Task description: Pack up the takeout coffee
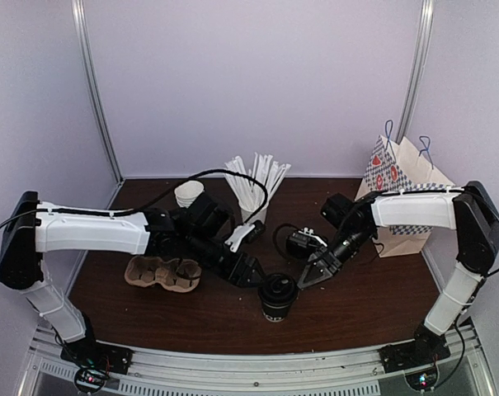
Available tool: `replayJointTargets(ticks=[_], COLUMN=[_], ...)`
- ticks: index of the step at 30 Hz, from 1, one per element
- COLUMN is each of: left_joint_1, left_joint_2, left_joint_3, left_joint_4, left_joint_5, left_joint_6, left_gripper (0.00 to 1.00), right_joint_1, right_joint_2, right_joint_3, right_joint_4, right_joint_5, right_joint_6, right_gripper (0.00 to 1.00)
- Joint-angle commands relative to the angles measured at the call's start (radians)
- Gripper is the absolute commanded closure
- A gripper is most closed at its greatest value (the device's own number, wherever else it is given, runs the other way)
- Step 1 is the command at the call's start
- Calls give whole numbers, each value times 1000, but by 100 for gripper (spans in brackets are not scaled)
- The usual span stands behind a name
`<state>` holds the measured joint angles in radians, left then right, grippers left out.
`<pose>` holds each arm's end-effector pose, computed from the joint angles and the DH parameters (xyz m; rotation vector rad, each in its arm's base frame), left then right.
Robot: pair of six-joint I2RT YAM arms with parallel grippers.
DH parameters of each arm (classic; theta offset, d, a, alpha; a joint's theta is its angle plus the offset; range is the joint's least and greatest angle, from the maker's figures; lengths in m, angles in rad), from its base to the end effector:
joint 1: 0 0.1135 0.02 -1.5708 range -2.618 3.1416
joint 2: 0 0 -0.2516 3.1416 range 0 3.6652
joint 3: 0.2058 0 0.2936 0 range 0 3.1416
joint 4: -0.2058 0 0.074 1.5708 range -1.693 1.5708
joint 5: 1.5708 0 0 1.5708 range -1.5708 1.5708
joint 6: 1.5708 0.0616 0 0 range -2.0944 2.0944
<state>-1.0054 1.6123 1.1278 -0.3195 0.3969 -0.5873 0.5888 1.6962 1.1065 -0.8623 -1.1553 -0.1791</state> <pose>0.1961 -0.3534 0.1899 0.7597 2.5458 -1.1359 0.2476 0.2331 0.1550 1.0378 -2.3073 -1.6439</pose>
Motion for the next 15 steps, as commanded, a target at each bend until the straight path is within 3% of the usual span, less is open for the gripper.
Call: replayJointTargets(ticks=[1, 15], left_joint_1=[-17, -18], left_joint_2=[64, 146], left_joint_3=[20, 20], left_joint_4=[87, 76], left_joint_5=[54, 77], left_joint_6=[-60, -62], left_gripper=[35, 42], right_joint_1=[-3, 0], right_joint_2=[-22, 29], right_joint_3=[-44, -81], right_joint_4=[76, 221], right_joint_5=[-38, -127], right_joint_6=[67, 229], right_gripper=[64, 69])
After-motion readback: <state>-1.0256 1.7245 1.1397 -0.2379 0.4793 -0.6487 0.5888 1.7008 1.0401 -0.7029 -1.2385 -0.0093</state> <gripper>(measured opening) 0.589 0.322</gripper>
